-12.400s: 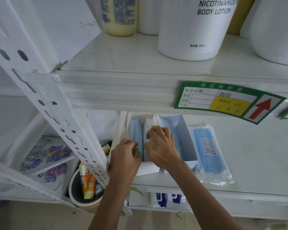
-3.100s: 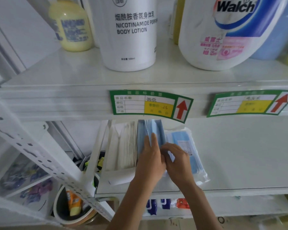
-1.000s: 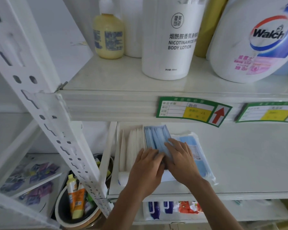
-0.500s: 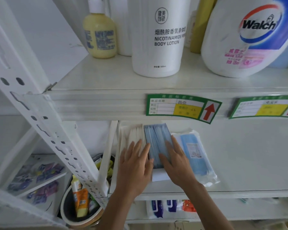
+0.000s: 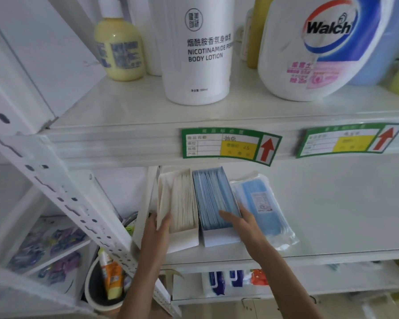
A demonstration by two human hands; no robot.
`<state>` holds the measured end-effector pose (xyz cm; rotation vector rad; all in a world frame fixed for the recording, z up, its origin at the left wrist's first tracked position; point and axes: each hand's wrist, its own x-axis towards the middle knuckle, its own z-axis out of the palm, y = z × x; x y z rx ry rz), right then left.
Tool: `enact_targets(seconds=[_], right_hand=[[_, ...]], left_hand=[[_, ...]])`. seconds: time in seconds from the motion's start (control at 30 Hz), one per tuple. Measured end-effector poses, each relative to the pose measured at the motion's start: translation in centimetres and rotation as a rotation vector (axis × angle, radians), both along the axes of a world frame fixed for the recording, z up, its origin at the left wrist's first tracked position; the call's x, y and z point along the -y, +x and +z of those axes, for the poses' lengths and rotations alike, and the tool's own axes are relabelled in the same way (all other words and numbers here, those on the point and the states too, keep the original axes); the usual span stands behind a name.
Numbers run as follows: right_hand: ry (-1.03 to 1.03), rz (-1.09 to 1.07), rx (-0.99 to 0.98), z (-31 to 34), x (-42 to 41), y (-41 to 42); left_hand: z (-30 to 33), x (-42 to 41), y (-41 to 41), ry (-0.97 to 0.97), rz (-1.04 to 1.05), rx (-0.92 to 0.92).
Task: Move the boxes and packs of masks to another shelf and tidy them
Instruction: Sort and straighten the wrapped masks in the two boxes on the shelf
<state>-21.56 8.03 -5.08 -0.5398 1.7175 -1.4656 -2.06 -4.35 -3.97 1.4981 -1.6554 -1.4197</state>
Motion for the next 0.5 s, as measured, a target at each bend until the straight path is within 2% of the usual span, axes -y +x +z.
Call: enact_targets(seconds=[0.17, 0.37, 0.43, 0.5], right_hand=[[-0.015, 0.069, 0.055, 0.0, -0.8, -0.2], [-0.073, 0.103, 0.052, 0.0, -2.1, -1.1], [-0.088, 0.166, 0.022, 0.1, -3.0, -1.7], [-0.095, 0.262, -0.012, 0.4, -3.9, -1.9]], left_hand=[[0.1, -0.5, 0.4, 0.245, 0.054, -0.196], [0.1, -4.3, 1.0, 0.27, 0.157, -0.394], [0.0, -6.2, 1.4, 0.292, 0.192, -0.497], [-0.4, -8.3, 2.0, 0.306, 0.188, -0.521]])
